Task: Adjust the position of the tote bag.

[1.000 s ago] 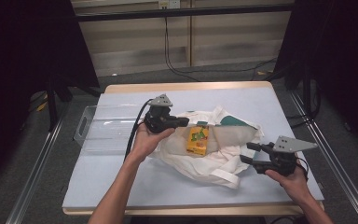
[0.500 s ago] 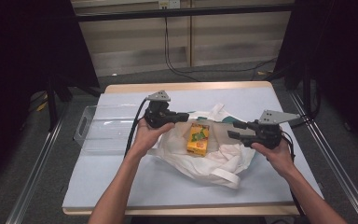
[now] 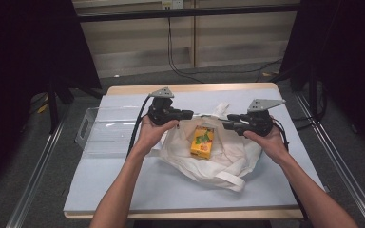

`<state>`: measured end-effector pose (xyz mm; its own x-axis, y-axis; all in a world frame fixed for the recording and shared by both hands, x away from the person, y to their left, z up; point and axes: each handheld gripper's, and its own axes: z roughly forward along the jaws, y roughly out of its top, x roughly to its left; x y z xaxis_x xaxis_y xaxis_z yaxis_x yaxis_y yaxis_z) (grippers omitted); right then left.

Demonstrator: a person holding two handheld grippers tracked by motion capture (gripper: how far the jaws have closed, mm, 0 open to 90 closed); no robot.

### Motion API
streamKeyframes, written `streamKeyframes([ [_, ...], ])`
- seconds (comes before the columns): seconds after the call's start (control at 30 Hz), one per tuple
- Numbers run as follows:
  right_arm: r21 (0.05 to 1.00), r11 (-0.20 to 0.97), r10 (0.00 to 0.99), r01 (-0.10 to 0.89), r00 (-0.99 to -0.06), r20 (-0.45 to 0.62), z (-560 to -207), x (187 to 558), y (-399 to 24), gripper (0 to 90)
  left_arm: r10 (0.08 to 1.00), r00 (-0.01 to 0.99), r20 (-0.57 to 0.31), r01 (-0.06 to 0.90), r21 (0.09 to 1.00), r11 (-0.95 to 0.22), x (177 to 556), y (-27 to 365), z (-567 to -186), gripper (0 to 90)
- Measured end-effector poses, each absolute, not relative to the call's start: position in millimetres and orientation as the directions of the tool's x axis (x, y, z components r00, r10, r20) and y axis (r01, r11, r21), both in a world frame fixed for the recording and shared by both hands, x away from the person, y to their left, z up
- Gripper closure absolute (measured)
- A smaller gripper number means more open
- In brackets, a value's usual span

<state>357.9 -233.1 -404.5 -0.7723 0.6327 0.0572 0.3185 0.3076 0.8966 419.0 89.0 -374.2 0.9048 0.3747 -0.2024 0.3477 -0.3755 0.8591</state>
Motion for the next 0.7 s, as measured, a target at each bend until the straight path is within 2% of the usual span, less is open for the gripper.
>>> streamKeyframes([
  [0.13,0.886,0.327,0.628,0.328,-0.776,0.056,-406.1,364.9,-229.8,81.0,0.375,0.902,-0.214,0.354,0.864,-0.359,420.6,91.0,-374.6,87.7],
  [0.17,0.885,0.324,0.625,0.335,-0.778,0.066,-405.8,366.7,-230.2,84.0,0.382,0.899,-0.213,0.356,0.864,-0.355,420.5,90.9,-374.4,85.4],
  [0.2,0.885,0.322,0.626,0.336,-0.777,0.067,-405.4,368.0,-230.6,86.1,0.393,0.896,-0.207,0.357,0.862,-0.359,420.2,90.7,-373.9,78.1],
  [0.23,0.886,0.314,0.626,0.342,-0.776,0.078,-405.3,369.5,-231.5,86.8,0.387,0.899,-0.206,0.353,0.863,-0.36,420.2,90.5,-374.2,68.6],
  [0.43,0.882,0.294,0.63,0.37,-0.769,0.112,-405.1,374.6,-235.3,87.1,0.38,0.904,-0.194,0.348,0.851,-0.394,418.4,84.9,-376.8,48.2],
  [0.6,0.88,0.292,0.637,0.374,-0.763,0.113,-402.8,380.9,-234.0,87.1,0.366,0.914,-0.175,0.333,0.84,-0.428,417.4,82.0,-379.2,39.8],
  [0.63,0.88,0.293,0.638,0.374,-0.762,0.111,-402.7,383.4,-234.1,87.1,0.386,0.908,-0.162,0.336,0.831,-0.442,417.7,81.9,-380.3,39.7],
  [0.67,0.88,0.289,0.64,0.377,-0.76,0.115,-402.9,385.3,-234.6,87.1,0.404,0.902,-0.148,0.34,0.822,-0.457,418.4,82.2,-382.0,42.2],
  [0.7,0.879,0.287,0.644,0.381,-0.756,0.118,-403.4,386.7,-235.2,87.1,0.415,0.899,-0.141,0.344,0.814,-0.469,419.0,83.1,-383.2,48.9],
])
